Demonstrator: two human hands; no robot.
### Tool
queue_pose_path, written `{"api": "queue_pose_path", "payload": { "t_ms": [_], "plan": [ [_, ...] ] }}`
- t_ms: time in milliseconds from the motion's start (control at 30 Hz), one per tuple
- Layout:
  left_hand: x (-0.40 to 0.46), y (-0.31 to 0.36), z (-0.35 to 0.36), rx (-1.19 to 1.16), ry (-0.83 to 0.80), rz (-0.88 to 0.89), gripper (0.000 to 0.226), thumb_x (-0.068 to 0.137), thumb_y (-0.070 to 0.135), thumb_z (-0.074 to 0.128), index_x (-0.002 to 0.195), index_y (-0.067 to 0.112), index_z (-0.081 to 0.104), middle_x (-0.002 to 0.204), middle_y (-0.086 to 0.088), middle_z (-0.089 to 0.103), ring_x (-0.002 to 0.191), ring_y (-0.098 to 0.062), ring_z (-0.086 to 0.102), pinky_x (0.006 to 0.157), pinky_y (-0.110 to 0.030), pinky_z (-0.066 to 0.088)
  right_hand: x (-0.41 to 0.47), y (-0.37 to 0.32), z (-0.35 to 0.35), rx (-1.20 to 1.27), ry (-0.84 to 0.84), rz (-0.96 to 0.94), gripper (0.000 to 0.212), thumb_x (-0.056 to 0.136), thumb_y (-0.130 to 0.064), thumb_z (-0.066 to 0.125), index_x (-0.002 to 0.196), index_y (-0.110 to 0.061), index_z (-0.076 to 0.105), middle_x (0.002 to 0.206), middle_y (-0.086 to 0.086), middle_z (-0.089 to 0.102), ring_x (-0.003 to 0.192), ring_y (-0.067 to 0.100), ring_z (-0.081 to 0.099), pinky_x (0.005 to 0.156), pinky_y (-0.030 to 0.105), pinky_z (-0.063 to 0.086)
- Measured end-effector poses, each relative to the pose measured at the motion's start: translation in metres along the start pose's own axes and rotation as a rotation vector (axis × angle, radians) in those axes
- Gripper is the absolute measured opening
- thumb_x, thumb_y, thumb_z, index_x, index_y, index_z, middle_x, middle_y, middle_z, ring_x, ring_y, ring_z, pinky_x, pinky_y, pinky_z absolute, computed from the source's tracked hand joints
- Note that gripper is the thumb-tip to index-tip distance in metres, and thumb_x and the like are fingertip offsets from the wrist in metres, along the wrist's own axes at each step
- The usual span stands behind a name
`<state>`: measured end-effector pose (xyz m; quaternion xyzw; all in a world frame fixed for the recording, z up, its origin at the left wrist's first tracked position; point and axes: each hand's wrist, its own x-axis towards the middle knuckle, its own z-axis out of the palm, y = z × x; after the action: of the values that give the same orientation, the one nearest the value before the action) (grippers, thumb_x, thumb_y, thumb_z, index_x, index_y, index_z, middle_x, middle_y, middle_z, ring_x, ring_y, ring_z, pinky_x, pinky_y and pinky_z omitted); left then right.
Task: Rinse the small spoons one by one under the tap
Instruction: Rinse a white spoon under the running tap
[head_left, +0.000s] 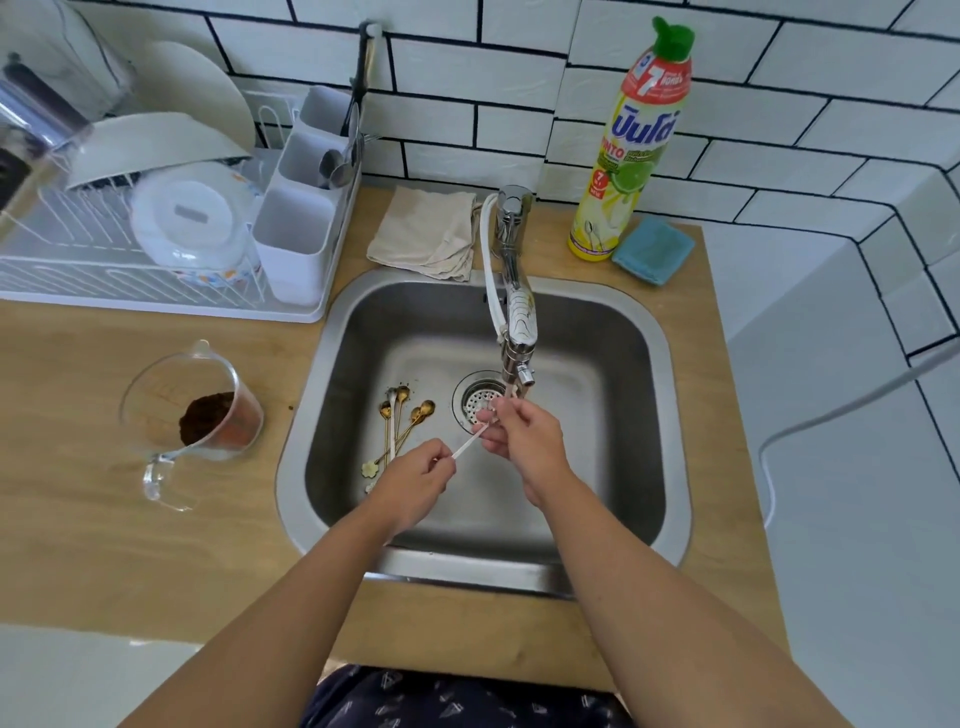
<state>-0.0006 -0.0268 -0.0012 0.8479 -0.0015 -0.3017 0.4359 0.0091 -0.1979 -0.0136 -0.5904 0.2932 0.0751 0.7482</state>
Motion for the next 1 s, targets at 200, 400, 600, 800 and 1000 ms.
{"api": "queue_pose_path", "payload": {
  "t_ms": [200, 400, 600, 800, 1000],
  "plan": [
    [0.007, -0.003, -0.001, -0.093, -0.017, -0.061, 0.026, 0.100, 0.033, 0.043, 0.084, 0.018, 0.058, 0.061, 0.008, 0.051, 0.055, -0.011, 0.042, 0.049, -0.026, 0.033, 0.002, -0.003, -0.006, 0.026, -0.103, -0.021, 0.012, 0.100, -0.012, 0.065, 0.105, -0.021, 0.072, 0.101, 0.005, 0.081, 0.094, 0.022, 0.078, 0.073, 0.026, 0.061],
    [0.005, -0.003, 0.000, -0.104, -0.086, -0.071, 0.034, 0.102, 0.042, 0.040, 0.081, 0.018, 0.054, 0.061, 0.006, 0.048, 0.054, -0.011, 0.037, 0.049, -0.028, 0.030, -0.002, 0.001, -0.017, 0.097, -0.120, -0.017, 0.017, 0.099, -0.012, 0.068, 0.115, -0.017, 0.070, 0.104, 0.005, 0.081, 0.093, 0.021, 0.078, 0.071, 0.026, 0.060],
    [0.002, -0.005, 0.001, -0.001, -0.055, -0.034, 0.039, 0.102, 0.047, 0.039, 0.078, 0.021, 0.057, 0.062, 0.006, 0.050, 0.058, -0.011, 0.043, 0.055, -0.028, 0.033, -0.005, 0.001, -0.017, 0.070, -0.074, -0.004, 0.017, 0.100, -0.020, 0.068, 0.111, -0.007, 0.071, 0.096, 0.007, 0.080, 0.080, 0.016, 0.077, 0.068, 0.025, 0.060],
    [0.002, -0.005, 0.002, 0.073, -0.054, -0.058, 0.040, 0.104, 0.045, 0.035, 0.085, 0.019, 0.059, 0.069, 0.003, 0.052, 0.063, -0.012, 0.045, 0.057, -0.027, 0.036, -0.003, 0.000, -0.016, -0.021, -0.106, 0.016, 0.016, 0.101, -0.012, 0.064, 0.116, -0.012, 0.071, 0.103, 0.005, 0.080, 0.089, 0.016, 0.079, 0.072, 0.024, 0.060],
    [0.005, -0.005, 0.001, -0.091, -0.119, -0.125, 0.037, 0.102, 0.043, 0.039, 0.078, 0.019, 0.054, 0.059, 0.004, 0.045, 0.049, -0.009, 0.035, 0.049, -0.027, 0.027, -0.002, -0.004, -0.022, 0.009, -0.177, 0.026, 0.020, 0.102, -0.013, 0.063, 0.120, -0.017, 0.070, 0.111, -0.001, 0.079, 0.090, 0.014, 0.078, 0.068, 0.023, 0.058]
  ]
}}
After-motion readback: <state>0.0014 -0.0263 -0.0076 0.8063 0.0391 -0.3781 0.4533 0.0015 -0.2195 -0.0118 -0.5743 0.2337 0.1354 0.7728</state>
